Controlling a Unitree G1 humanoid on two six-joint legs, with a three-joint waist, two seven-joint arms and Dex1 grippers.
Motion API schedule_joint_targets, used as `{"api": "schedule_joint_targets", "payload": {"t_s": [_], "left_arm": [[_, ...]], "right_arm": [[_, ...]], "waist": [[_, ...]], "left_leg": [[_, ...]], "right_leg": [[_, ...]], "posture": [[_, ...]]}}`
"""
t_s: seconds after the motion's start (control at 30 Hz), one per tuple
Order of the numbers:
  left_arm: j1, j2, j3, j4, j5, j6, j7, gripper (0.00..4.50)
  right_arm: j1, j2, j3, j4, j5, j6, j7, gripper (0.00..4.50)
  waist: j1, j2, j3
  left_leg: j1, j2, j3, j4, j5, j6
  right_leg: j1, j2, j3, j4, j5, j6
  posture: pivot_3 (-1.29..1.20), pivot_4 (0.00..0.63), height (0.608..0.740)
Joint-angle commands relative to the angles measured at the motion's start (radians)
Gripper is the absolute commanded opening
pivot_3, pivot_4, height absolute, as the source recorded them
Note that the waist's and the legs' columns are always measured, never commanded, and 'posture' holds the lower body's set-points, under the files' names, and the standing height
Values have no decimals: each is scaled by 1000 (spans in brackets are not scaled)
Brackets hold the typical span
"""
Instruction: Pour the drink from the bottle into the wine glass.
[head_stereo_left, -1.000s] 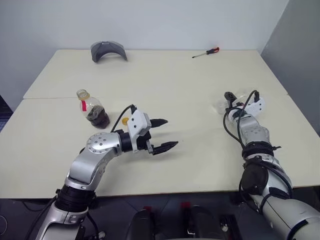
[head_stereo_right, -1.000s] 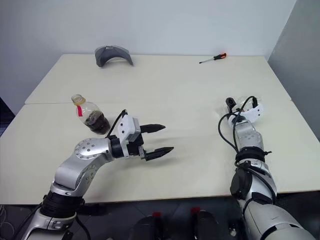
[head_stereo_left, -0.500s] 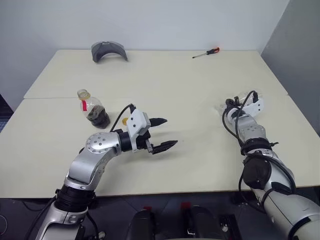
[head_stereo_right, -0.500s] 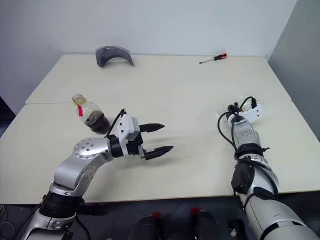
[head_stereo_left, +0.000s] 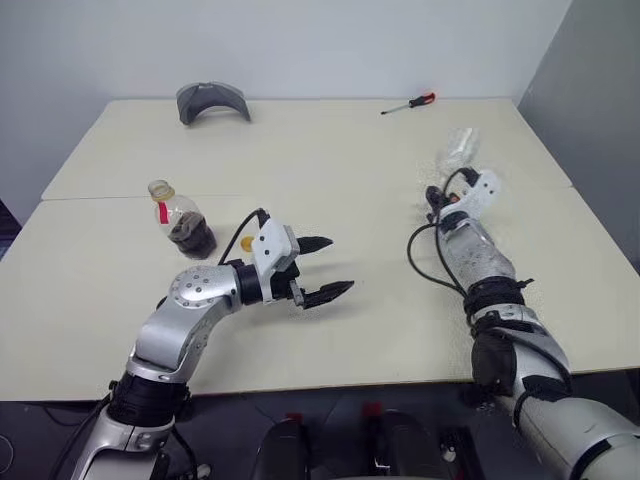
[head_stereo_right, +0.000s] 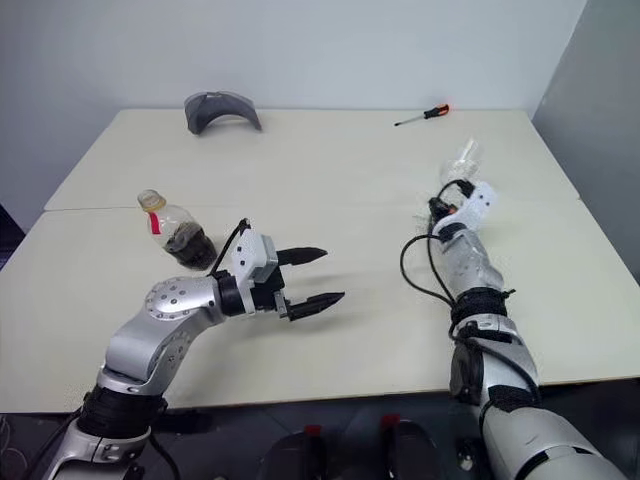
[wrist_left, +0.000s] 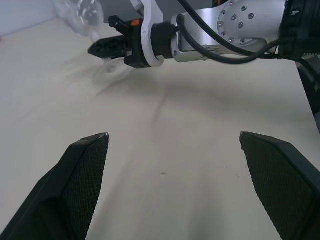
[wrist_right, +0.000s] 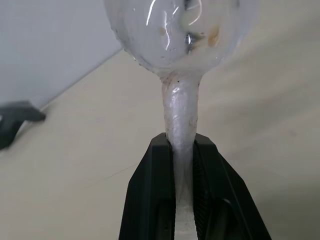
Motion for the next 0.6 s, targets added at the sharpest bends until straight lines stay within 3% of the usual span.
{"api": "schedule_joint_targets", "payload": {"t_s": [0.03,0.23,0.4,0.6], "left_arm": [[49,4,67,-84,-27,31,56,4500],[188,-5,168,-195,-46,83,170,4500],[332,-39,259,-311,-31,88,303,4500],[486,-112,284,-439,-52,120,422,4500]], "right_arm": [[20,25,137,-111,-134,-121,56,132],[56,76,263,-74,-271,-295,90,132],[44,121,281,16,-320,-415,63,132],[29,181,275,110,-335,-512,51,132]], "waist": [[1,0,0],[3,0,0],[4,0,0],[3,0,0]], "left_leg": [[0,0,0,0,0,0],[0,-1,0,1,0,0],[1,0,-2,1,0,0],[1,0,-2,1,0,0]], "right_leg": [[0,0,0,0,0,0],[1,-1,-1,0,0,0],[1,-1,-2,0,0,0],[2,-2,-2,1,0,0]], "posture": [[0,150,740],[0,150,740],[0,150,740],[0,150,740]]}}
